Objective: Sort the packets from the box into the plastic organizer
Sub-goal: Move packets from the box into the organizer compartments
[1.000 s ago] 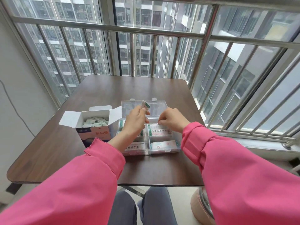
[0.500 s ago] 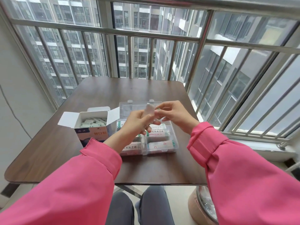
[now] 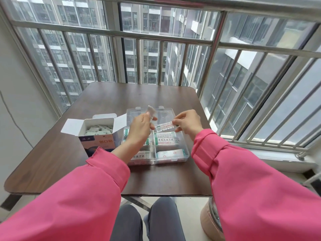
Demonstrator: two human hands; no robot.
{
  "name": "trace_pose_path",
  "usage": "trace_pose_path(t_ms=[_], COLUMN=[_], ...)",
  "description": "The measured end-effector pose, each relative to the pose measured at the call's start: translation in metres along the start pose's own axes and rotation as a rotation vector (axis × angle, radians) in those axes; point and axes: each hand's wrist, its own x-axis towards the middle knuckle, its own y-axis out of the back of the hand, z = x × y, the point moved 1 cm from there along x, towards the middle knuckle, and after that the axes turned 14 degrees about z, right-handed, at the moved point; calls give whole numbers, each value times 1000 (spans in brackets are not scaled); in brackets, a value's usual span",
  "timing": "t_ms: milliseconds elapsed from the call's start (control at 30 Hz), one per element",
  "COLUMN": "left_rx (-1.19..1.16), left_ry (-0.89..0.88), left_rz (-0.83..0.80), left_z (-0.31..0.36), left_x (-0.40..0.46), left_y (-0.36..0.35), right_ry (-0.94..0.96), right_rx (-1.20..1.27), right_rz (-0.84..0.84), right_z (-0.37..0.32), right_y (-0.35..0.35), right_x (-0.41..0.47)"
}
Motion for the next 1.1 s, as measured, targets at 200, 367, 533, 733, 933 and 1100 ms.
trace_pose_path(t_ms=[200, 367, 533, 733, 933, 1100], left_rx=[-18, 2, 6, 29, 172, 404], left_ry=[41, 66, 5, -39, -80, -202], left_rz=[-31, -60, -129, -82, -39, -46], left_z=[2, 4, 4, -6, -4, 2], left_x=[0, 0, -5, -2, 3, 8], left_y=[0, -1, -4, -2, -8, -22], right_ry=[75, 162, 242, 50, 113, 218], right_rx=[-351, -486, -530, 239, 189, -72], right_rz=[20, 23, 43, -185, -209, -104], right_z=[1, 1, 4, -7, -5, 5], right_y=[-21, -23, -25, -1, 9, 5], right_x=[-1, -6, -6, -7, -6, 5])
